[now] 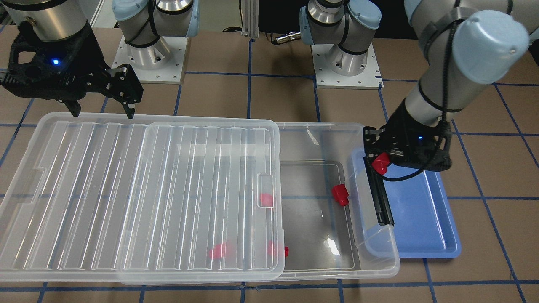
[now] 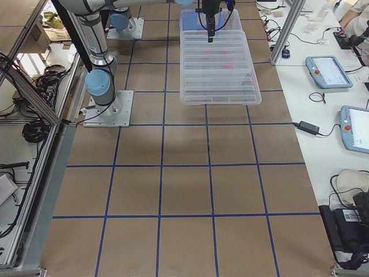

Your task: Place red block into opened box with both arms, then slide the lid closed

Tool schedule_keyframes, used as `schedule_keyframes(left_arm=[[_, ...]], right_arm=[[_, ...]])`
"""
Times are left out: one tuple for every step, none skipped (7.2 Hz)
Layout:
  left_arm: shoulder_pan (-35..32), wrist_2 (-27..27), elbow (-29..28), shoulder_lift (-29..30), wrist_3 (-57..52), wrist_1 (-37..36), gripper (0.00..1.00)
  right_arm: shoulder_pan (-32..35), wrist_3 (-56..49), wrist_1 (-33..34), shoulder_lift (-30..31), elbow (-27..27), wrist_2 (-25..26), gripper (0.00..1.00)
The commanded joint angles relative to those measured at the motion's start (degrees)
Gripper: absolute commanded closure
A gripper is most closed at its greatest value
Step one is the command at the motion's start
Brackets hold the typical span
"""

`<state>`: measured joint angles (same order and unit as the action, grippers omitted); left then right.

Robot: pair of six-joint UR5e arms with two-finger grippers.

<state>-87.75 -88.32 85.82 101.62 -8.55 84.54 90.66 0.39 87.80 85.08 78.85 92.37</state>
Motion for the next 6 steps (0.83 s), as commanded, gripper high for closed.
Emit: schedule_keyframes(left_arm=[[-4.3, 0.0, 4.2, 1.9, 6.2, -5.4, 1.0], [-4.5, 0.3, 8.0, 3.2, 7.4, -10.6, 1.0], [-4.7, 0.7, 11.8, 4.0, 7.8, -15.6, 1.0], [-4.8, 0.7, 14.5, 5.2, 7.9, -19.4, 1.0], [-4.8, 0.7, 15.2, 6.1, 7.8, -20.6, 1.0], [-4.8, 0.6, 15.3, 7.3, 7.8, -20.7, 1.0]], right_arm=[[-0.1, 0.0, 0.0, 0.0, 0.0, 0.0, 0.0], [-0.1, 0.0, 0.0, 0.0, 0.1, 0.0, 0.0], [-0.2, 0.0, 0.0, 0.0, 0.1, 0.0, 0.0], [-0.2, -0.1, 0.0, 0.0, 0.1, 0.0, 0.0], [-0.2, -0.1, 0.0, 0.0, 0.1, 0.0, 0.0], [-0.3, -0.1, 0.0, 0.0, 0.1, 0.0, 0.0]])
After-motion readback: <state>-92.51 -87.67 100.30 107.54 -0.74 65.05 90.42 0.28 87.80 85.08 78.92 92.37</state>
